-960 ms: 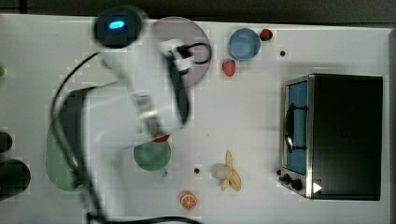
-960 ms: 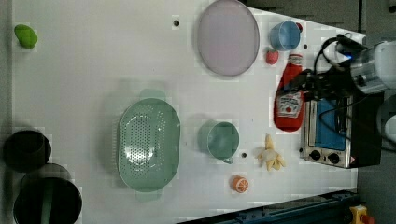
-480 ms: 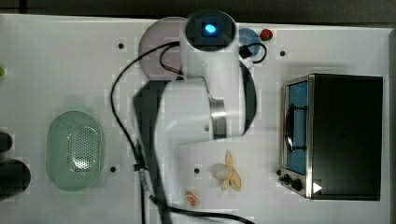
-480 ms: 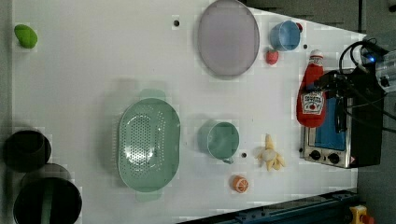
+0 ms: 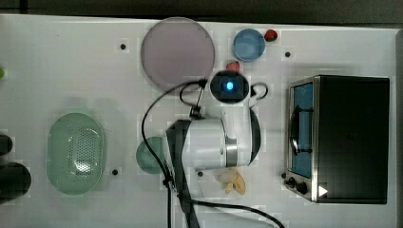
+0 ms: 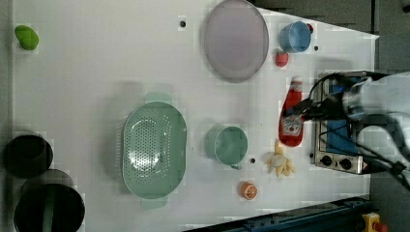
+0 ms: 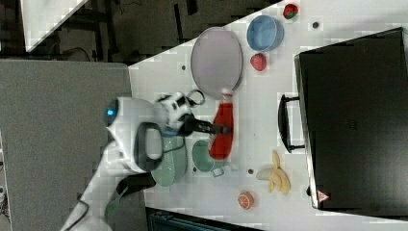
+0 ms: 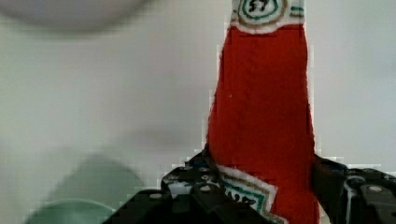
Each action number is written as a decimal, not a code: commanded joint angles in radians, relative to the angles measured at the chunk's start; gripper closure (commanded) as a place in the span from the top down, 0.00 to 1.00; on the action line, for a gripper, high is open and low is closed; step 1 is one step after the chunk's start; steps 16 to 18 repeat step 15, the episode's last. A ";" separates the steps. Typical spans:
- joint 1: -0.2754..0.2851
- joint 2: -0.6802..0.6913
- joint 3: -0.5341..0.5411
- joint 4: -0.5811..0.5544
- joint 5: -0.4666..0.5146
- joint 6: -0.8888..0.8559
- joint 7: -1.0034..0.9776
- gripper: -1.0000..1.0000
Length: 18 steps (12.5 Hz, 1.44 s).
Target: Pick ketchup from strainer and place it on the table
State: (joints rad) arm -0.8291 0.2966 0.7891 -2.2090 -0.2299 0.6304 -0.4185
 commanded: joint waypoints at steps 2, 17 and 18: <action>0.013 0.022 -0.029 -0.064 -0.001 0.177 -0.049 0.69; 0.013 -0.254 -0.009 0.281 0.135 -0.251 0.303 1.00; 0.013 -0.254 -0.009 0.281 0.135 -0.251 0.303 1.00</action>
